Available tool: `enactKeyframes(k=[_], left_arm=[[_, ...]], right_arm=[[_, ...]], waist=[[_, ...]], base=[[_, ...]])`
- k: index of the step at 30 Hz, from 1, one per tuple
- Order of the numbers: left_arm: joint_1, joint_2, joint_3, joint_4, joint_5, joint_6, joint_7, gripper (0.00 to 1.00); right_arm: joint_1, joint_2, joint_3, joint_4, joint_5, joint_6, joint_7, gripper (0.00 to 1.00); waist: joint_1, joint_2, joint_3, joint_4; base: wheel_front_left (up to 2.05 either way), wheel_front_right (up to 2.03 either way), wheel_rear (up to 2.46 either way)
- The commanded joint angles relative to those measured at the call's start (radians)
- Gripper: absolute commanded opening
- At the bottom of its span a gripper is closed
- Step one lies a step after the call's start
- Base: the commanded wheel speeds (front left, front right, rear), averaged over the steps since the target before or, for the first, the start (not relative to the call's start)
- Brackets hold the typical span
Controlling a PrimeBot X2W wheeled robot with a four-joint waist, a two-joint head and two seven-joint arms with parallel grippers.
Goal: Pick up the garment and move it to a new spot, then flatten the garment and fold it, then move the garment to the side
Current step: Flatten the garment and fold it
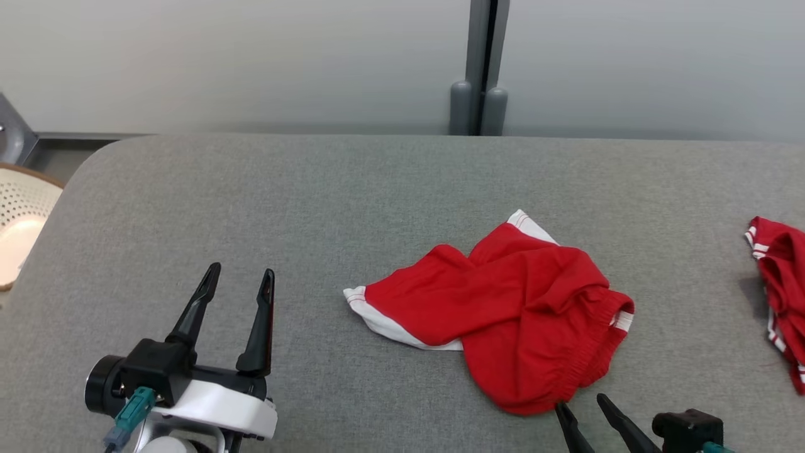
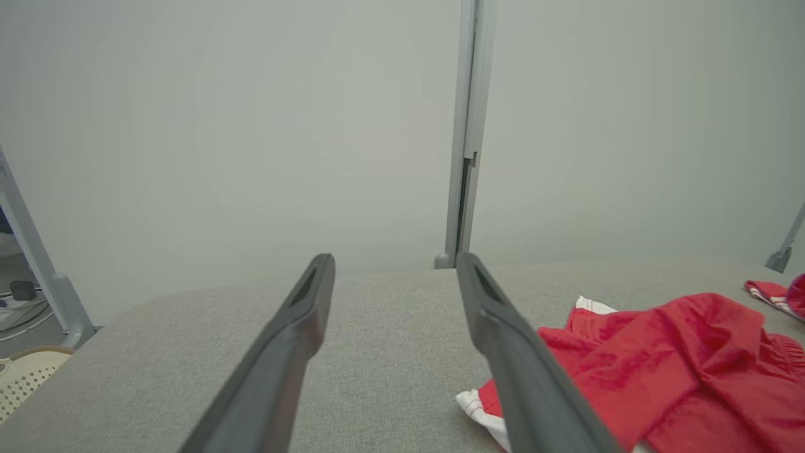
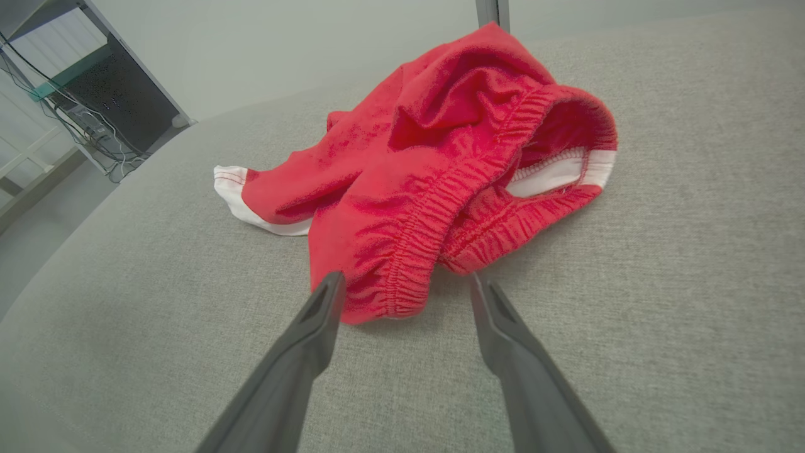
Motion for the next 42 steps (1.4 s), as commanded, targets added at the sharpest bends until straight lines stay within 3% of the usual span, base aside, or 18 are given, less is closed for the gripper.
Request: enactKeyframes(k=[1,6,7,8,9,17,24,30,37,38,39,40,42], left_arm=[[-0.024,0.002,0.000,0.004,0.008,-0.004,-0.006,1.00],[-0.042,-0.007,-0.009,0.019,0.011,-0.005,-0.018,1.00],[-0.045,-0.009,-0.011,0.021,0.011,-0.005,-0.019,1.00],[-0.047,-0.010,-0.010,0.023,0.010,-0.005,-0.022,1.00],[-0.048,-0.010,-0.010,0.026,0.010,-0.004,-0.024,1.00],[-0.060,-0.013,-0.009,0.031,0.009,0.002,-0.035,1.00],[-0.088,-0.017,-0.013,0.032,0.013,0.001,-0.041,1.00],[-0.138,-0.029,-0.022,0.028,0.018,-0.010,-0.047,1.00],[-0.187,-0.057,-0.032,0.047,0.026,-0.022,-0.055,1.00],[-0.192,-0.060,-0.032,0.053,0.027,-0.024,-0.056,1.00],[-0.197,-0.063,-0.031,0.057,0.029,-0.025,-0.058,1.00],[-0.203,-0.068,-0.030,0.060,0.029,-0.024,-0.059,1.00],[-0.206,-0.071,-0.024,0.064,0.031,-0.023,-0.060,1.00]], right_arm=[[-0.031,-0.004,0.005,0.023,0.007,0.000,-0.010,1.00],[-0.093,-0.006,0.039,0.122,0.031,0.000,-0.036,1.00],[-0.102,-0.011,0.047,0.132,0.036,0.000,-0.041,0.53],[-0.110,-0.016,0.050,0.138,0.040,0.000,-0.048,0.13],[-0.114,-0.021,0.049,0.140,0.044,0.000,-0.055,0.00],[-0.107,-0.067,0.031,-0.001,0.032,0.000,-0.111,0.00],[-0.167,-0.103,-0.101,-0.107,0.002,0.000,-0.078,0.00],[-0.295,-0.155,-0.171,-0.041,0.029,0.000,-0.054,0.00],[-0.406,-0.215,-0.139,0.111,0.077,0.000,-0.040,0.02],[-0.415,-0.224,-0.134,0.140,0.085,0.000,-0.046,0.38],[-0.423,-0.228,-0.131,0.163,0.095,0.000,-0.054,0.82],[-0.425,-0.231,-0.126,0.179,0.100,0.000,-0.065,1.00],[-0.421,-0.232,-0.121,0.198,0.109,0.000,-0.092,1.00]], waist=[[0.0000,0.0000,0.038,0.032],[0.0000,0.0000,0.055,0.049],[0.0000,0.0000,0.057,0.051],[0.0000,0.0000,0.058,0.052],[0.0000,0.0000,0.059,0.053],[0.0000,0.0000,0.063,0.035],[0.0000,0.0000,0.096,0.025],[0.0000,0.0000,0.185,0.040],[0.0000,0.0000,0.250,0.057],[0.0000,0.0000,0.254,0.058],[0.0000,0.0000,0.256,0.058],[0.0000,0.0000,0.258,0.057],[0.0000,0.0000,0.256,0.049]], base=[[0.00,0.00,0.00],[0.00,0.00,0.00],[0.00,0.00,0.00],[0.00,0.00,0.00],[0.00,0.00,0.00],[0.00,0.00,0.00],[0.00,0.00,0.00],[0.00,0.00,0.00],[0.00,0.00,0.00],[0.00,0.00,0.00],[0.00,0.00,0.00],[0.00,0.00,0.00],[0.00,0.00,0.00]])
